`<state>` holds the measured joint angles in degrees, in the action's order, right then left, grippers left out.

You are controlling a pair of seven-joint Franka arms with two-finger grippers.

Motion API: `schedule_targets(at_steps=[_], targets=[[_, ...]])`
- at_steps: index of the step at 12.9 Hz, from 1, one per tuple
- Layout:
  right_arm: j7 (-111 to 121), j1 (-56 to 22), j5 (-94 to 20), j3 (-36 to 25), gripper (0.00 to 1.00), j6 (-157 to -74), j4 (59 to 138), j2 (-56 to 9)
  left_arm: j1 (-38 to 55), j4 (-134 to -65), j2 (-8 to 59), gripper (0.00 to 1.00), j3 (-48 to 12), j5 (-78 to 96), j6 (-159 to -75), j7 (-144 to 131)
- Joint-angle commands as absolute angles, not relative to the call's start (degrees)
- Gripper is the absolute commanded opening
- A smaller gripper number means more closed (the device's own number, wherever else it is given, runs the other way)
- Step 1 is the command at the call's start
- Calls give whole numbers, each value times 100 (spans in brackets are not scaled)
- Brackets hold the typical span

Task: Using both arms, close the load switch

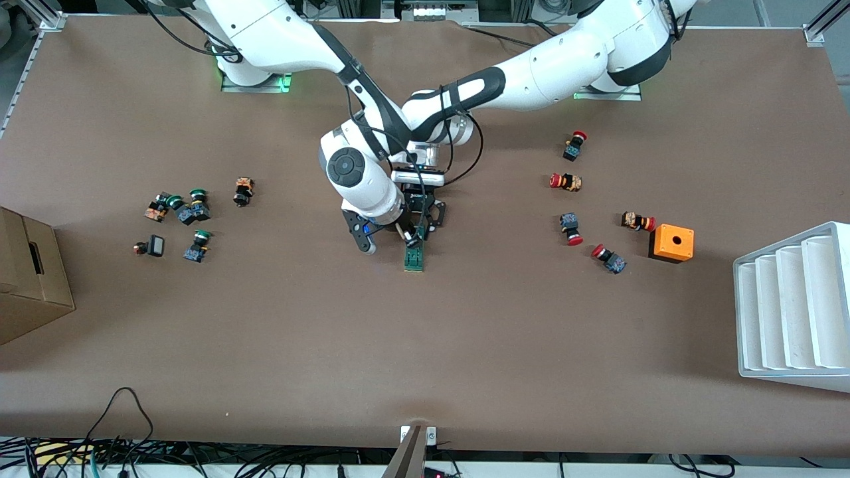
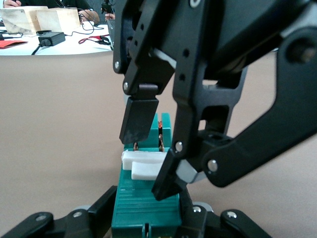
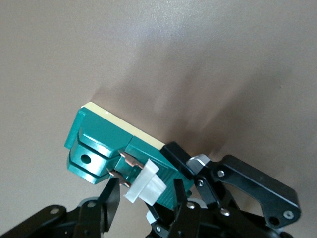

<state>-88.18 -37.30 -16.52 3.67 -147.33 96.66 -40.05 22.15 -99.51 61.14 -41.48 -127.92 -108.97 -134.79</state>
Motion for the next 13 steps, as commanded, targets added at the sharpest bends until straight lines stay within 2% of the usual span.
schedule_targets(at_steps=[1, 6, 13], targets=[[-8939, -3771, -1521, 352, 47, -14845, 9642, -4043, 2232, -9914, 6319, 41, -4096, -12911, -11013, -13509], [-8938, -3771, -1468, 352, 33, -14941, 9554, -4113, 2232, -9914, 6337, 41, -4096, -12911, -11013, -13509], [-8930, -3718, -1485, 343, 33, -14591, 9282, -4025, 2232, -9914, 6346, 41, -4096, -12911, -11013, -13509]])
